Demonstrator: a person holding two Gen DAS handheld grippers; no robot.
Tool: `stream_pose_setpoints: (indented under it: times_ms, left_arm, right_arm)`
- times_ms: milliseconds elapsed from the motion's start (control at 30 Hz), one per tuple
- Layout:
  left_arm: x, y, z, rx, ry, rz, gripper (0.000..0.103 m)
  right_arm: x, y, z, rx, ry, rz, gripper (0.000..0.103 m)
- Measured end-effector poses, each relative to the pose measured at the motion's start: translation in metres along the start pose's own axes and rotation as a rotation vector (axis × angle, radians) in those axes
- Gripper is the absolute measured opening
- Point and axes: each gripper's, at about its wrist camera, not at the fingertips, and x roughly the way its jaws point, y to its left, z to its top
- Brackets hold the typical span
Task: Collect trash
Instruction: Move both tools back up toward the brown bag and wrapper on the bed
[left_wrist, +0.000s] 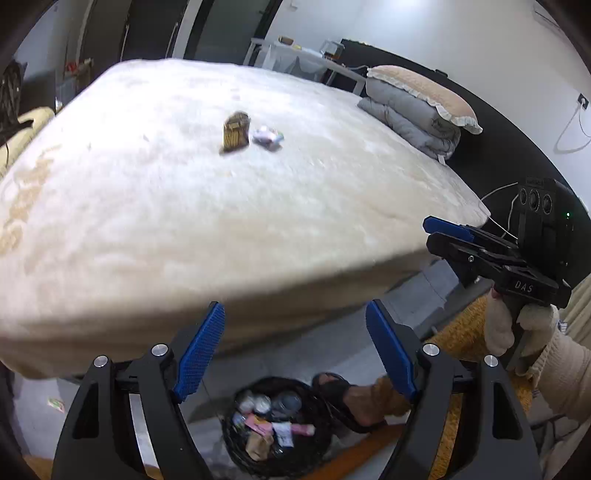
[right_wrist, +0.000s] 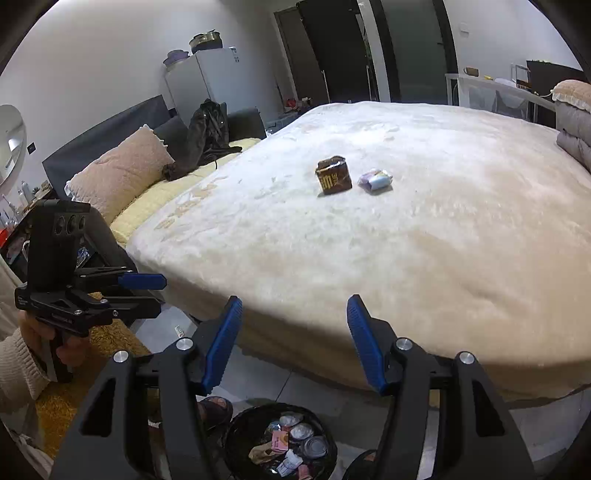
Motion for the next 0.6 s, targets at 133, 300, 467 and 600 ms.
stream_pose_setpoints:
  times_ms: [133, 300, 467, 600]
  left_arm:
    - [-0.004, 0.007, 0.020, 0.004, -0.037, 0.003, 0.077]
    - [-0.004, 0.009, 0.045, 0.055, -0.076, 0.021, 0.077]
    - [0.000, 0.019, 0.065, 0.065, -0.095, 0.029, 0.077]
    - [0.003, 0.028, 0.079, 0.066, -0.109, 0.036, 0.077]
  right_arm:
    - [0.007, -0.009, 0.024, -0.031, -0.037, -0.029, 0.059]
    - [0.021, -0.028, 0.050, -0.020, -0.062, -0.052, 0.065]
    - [0.038, -0.044, 0.069, -0.010, -0.064, -0.072, 0.069]
    - [0.054, -0.054, 0.081, -0.019, -0.059, -0.089, 0.072]
